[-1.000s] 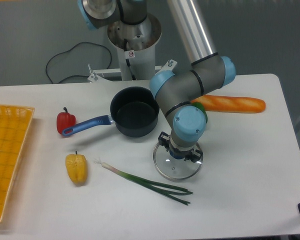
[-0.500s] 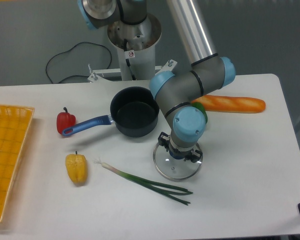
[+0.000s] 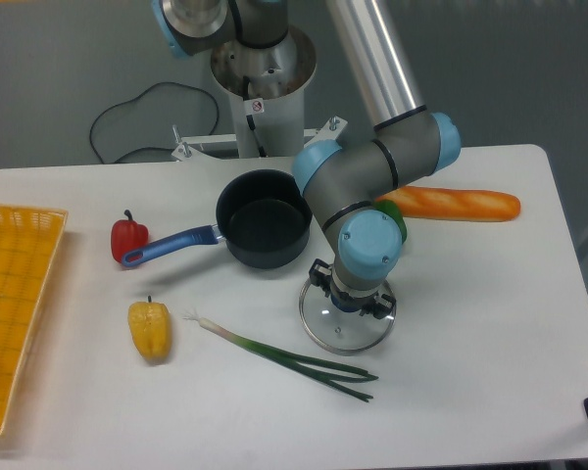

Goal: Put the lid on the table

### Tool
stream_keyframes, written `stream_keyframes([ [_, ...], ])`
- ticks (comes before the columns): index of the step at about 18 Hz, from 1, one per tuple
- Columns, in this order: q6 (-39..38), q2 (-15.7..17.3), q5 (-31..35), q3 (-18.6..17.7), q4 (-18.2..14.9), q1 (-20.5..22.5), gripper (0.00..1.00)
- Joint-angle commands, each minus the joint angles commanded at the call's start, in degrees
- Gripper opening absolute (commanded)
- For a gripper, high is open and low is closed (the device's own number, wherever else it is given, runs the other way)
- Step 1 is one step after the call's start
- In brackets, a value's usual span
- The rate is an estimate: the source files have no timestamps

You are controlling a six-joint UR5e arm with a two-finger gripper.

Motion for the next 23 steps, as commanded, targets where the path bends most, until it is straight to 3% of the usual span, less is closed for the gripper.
stream_keyframes([
  [5,0.09,0.09,0.0,0.0,0.0,0.0,0.77],
  [7,0.09,0.09,0.0,0.44,0.0,0.09,0.85],
  [8,0.17,0.09,0.0,0.87,0.0,0.0,0.97],
  [9,0.18,0.26,0.0,1.4,0.0,0.0,0.99],
  [17,1.57,2.11,0.0,5.0,0.0,-1.84,1.0],
  [23,4.22,5.44,-0.18,5.01,0.0,-3.34,1.0],
])
